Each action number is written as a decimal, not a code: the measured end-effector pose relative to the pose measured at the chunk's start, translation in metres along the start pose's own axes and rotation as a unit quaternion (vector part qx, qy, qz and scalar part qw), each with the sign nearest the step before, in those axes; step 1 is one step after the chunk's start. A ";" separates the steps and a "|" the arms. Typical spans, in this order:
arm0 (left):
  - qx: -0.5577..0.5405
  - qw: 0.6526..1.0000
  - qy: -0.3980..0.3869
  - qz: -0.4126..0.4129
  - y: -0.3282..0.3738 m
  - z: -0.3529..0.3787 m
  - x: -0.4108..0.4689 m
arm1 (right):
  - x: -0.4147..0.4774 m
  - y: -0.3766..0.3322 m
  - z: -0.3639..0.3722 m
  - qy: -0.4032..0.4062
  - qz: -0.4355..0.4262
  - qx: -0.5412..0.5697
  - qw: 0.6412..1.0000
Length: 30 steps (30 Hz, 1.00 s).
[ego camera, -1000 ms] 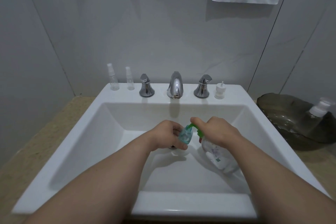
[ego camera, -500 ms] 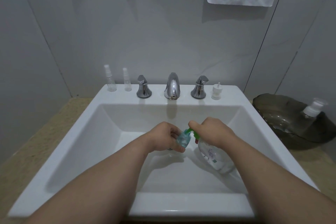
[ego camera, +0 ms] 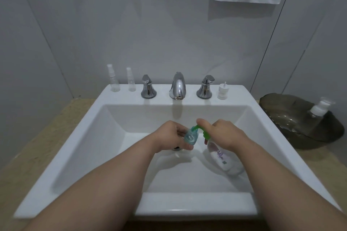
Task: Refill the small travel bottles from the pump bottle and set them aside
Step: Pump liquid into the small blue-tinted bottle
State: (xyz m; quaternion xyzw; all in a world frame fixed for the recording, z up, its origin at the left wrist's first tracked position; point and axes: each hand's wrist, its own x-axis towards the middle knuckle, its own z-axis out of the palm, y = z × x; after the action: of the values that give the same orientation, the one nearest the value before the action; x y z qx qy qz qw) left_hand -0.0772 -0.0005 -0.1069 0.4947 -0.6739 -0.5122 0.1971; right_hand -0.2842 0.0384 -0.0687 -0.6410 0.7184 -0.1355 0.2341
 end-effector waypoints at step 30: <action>0.015 1.000 -0.003 0.000 0.002 -0.002 -0.004 | 0.007 -0.001 0.008 0.024 -0.004 -0.025 0.999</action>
State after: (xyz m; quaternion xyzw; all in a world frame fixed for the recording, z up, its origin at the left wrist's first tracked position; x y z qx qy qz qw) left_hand -0.0744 0.0019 -0.1031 0.4957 -0.6820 -0.5037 0.1881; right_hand -0.2802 0.0319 -0.0762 -0.6464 0.7241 -0.1337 0.2000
